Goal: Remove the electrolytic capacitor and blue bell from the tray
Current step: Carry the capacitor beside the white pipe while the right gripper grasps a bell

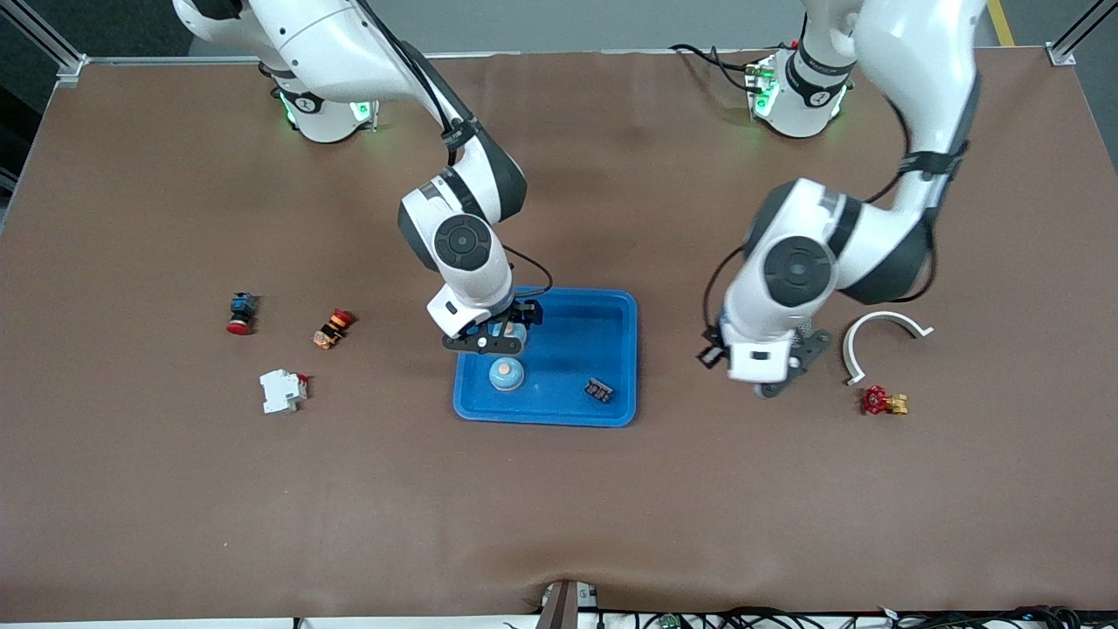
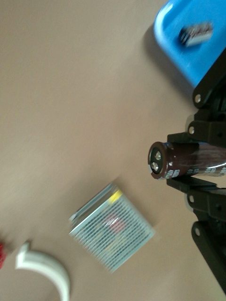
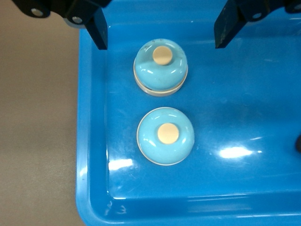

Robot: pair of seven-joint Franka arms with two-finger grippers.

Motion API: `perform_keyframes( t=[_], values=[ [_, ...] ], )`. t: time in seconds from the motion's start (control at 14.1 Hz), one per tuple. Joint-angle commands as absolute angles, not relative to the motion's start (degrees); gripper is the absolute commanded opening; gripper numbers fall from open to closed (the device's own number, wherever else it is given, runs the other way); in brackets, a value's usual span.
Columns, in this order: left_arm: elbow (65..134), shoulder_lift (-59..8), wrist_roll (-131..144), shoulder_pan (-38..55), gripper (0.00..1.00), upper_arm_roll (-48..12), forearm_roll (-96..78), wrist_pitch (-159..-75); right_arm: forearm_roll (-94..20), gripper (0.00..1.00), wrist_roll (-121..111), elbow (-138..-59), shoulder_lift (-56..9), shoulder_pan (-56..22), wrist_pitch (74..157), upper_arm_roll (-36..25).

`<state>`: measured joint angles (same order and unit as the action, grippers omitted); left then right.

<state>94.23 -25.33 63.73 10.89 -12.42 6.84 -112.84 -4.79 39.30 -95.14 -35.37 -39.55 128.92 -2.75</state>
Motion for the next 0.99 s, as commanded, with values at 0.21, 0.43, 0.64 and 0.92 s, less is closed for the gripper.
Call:
perform_keyframes(
  t=[0.21,0.43,0.64,0.92],
  values=[
    [106.51,-17.84,43.98,-3.05,0.00,-13.01,7.47,-113.20,-5.10,1.00,38.41,-94.83,-37.44,-39.73,131.13,-2.72],
    [107.05,-19.15,33.25,-11.14,0.00,-13.01,7.47,-115.56,-5.10,1.00,38.41,-94.75,-38.23,-39.90,132.10,-2.72],
    [107.05,-23.01,30.50,-15.10,0.00,-12.75,7.65,-121.88,-4.75,1.00,38.41,-94.48,-39.20,-39.90,132.45,-2.72],
    [107.05,-28.38,30.50,-17.66,0.00,-12.48,10.27,-129.36,-4.83,1.00,38.41,-94.48,-40.25,-40.08,133.33,-2.72]
  ],
)
